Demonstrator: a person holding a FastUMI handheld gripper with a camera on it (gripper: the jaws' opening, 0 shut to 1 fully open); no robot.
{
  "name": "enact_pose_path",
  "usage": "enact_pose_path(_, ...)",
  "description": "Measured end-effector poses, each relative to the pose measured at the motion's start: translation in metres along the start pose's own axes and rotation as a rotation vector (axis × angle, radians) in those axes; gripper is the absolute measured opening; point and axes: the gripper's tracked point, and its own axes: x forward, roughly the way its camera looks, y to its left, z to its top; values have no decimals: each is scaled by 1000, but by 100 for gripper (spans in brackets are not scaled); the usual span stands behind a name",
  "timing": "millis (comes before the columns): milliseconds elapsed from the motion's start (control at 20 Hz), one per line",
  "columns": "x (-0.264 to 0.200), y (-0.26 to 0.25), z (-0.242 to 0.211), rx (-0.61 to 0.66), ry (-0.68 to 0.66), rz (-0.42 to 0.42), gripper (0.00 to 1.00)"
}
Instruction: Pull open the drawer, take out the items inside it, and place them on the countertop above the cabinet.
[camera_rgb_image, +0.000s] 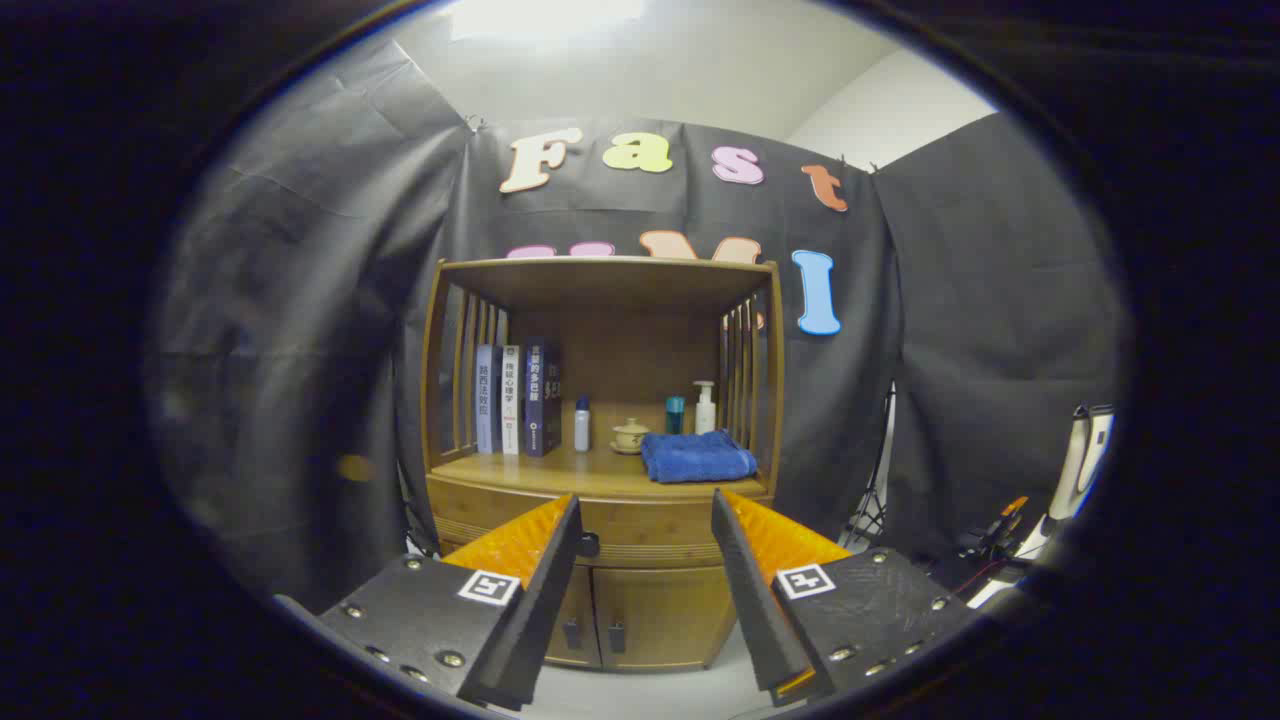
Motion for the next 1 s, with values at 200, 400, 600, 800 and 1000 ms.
enact_pose_path(200, -2, -1, 8, -4, -15, -4, 78)
enact_pose_path(400, -2, -3, 6, 4, -9, -14, 78)
enact_pose_path(600, -2, -3, 4, 15, -4, -17, 79)
enact_pose_path(800, 6, -6, -3, 25, 8, -36, 79)
enact_pose_path(1000, 35, -15, -21, 26, 40, -121, 79)
